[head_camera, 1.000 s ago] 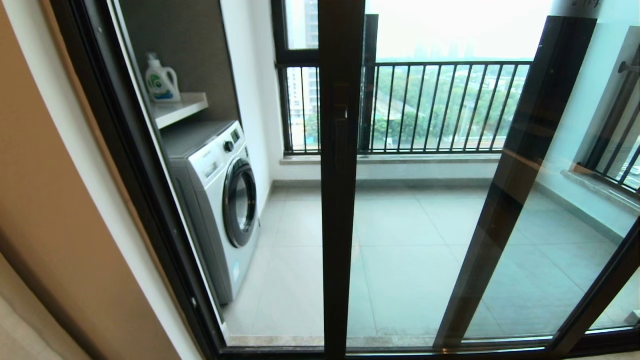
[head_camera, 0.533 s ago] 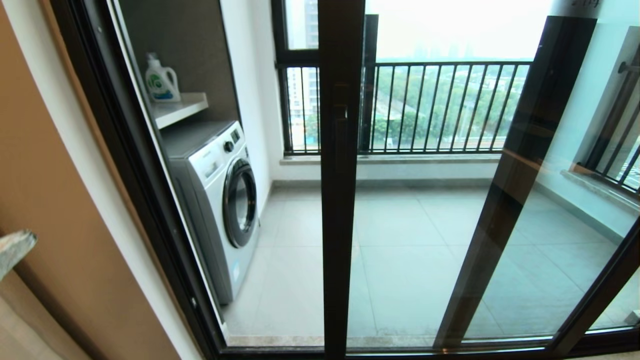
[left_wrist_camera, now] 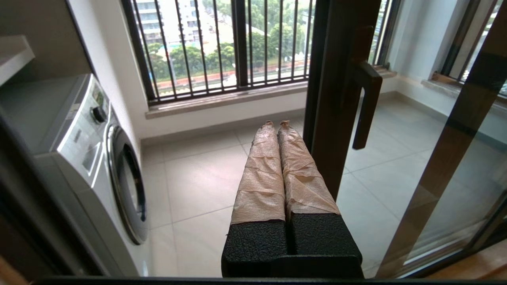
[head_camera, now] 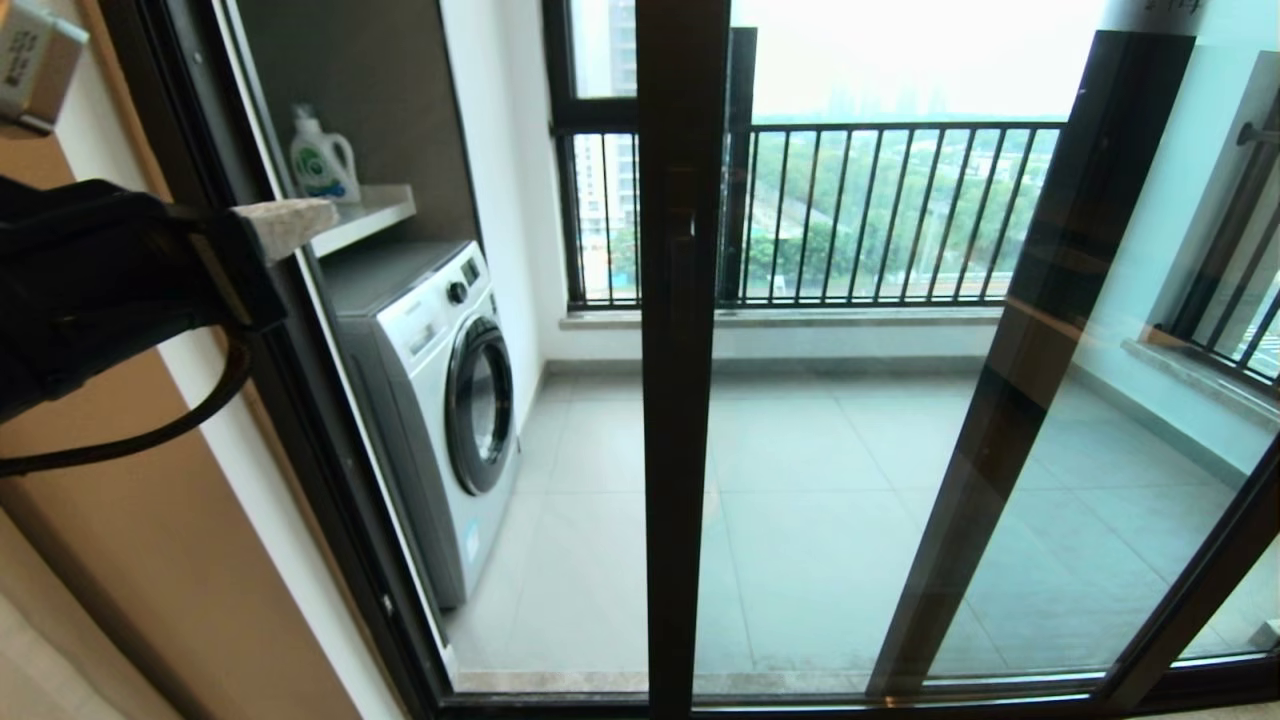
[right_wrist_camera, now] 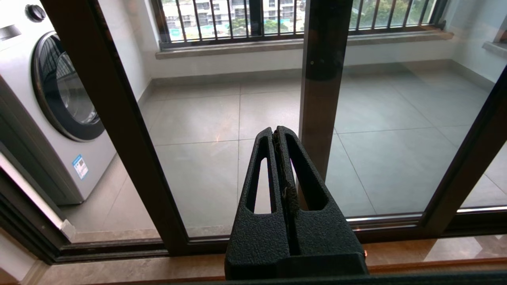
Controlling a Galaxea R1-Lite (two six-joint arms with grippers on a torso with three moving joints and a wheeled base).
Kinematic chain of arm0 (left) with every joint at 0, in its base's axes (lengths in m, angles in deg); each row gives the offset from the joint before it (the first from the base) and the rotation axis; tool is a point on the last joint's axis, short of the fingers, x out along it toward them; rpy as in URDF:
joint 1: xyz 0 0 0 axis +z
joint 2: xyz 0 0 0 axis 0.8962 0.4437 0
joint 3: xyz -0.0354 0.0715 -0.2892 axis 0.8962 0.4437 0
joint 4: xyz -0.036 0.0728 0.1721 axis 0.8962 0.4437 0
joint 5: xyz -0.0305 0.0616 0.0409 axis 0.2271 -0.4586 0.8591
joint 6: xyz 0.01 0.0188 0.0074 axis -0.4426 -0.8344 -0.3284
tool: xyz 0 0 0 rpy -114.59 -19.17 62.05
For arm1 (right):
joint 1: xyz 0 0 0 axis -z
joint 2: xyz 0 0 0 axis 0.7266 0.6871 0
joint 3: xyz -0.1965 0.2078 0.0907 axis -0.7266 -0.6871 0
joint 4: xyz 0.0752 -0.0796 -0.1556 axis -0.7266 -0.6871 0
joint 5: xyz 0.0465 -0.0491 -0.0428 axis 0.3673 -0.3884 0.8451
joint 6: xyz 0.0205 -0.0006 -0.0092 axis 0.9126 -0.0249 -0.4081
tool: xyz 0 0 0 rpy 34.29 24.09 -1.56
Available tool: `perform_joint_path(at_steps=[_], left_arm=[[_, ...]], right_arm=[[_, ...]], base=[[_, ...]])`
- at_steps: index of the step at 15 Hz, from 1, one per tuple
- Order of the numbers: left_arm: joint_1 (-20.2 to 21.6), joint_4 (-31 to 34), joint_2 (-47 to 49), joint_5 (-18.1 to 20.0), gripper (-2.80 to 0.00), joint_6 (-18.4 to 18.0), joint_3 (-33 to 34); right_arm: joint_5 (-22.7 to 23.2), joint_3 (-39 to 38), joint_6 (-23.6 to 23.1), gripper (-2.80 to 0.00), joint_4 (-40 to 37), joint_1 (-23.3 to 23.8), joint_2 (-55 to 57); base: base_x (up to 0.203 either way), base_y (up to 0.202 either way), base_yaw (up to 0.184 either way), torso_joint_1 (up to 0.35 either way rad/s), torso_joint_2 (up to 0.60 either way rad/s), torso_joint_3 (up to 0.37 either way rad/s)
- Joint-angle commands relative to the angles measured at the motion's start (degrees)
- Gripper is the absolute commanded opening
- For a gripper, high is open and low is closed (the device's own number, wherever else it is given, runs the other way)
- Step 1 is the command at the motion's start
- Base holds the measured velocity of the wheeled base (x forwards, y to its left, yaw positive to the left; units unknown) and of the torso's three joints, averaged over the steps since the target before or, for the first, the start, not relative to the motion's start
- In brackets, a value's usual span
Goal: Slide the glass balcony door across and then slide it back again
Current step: Close the slid door
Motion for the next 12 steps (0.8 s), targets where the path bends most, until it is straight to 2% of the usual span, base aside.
perform_joint_path(at_steps=[1, 3, 5, 7, 9, 10, 12], left_arm=[[-4.69, 0.56, 9.66, -2.57, -2.80, 1.56, -8.09], [-6.38, 0.97, 13.32, -3.76, -2.80, 2.85, -12.38], [-8.01, 1.03, 14.82, -4.67, -2.80, 3.02, -13.97], [-11.24, 0.88, 19.26, -7.84, -2.80, 2.91, -17.69], [-11.76, 0.83, 23.78, -10.03, -2.80, 2.83, -24.46], [-12.00, 0.86, 24.64, -10.79, -2.80, 2.79, -25.53], [-13.24, 1.02, 29.40, -10.98, -2.80, 2.66, -30.40]], right_arm=[[0.00, -0.70, 0.01, -2.80, 0.03, 0.00, 0.10], [0.00, -0.70, 0.01, -2.80, 0.03, 0.00, 0.10], [0.00, -0.70, 0.01, -2.80, 0.03, 0.00, 0.10], [0.00, -0.70, 0.01, -2.80, 0.03, 0.00, 0.10], [0.00, -0.70, 0.01, -2.80, 0.03, 0.00, 0.10], [0.00, -0.70, 0.01, -2.80, 0.03, 0.00, 0.10], [0.00, -0.70, 0.01, -2.80, 0.03, 0.00, 0.10]], base=[[0.000, 0.000, 0.000, 0.000, 0.00, 0.000], [0.000, 0.000, 0.000, 0.000, 0.00, 0.000], [0.000, 0.000, 0.000, 0.000, 0.00, 0.000], [0.000, 0.000, 0.000, 0.000, 0.00, 0.000], [0.000, 0.000, 0.000, 0.000, 0.00, 0.000], [0.000, 0.000, 0.000, 0.000, 0.00, 0.000], [0.000, 0.000, 0.000, 0.000, 0.00, 0.000]])
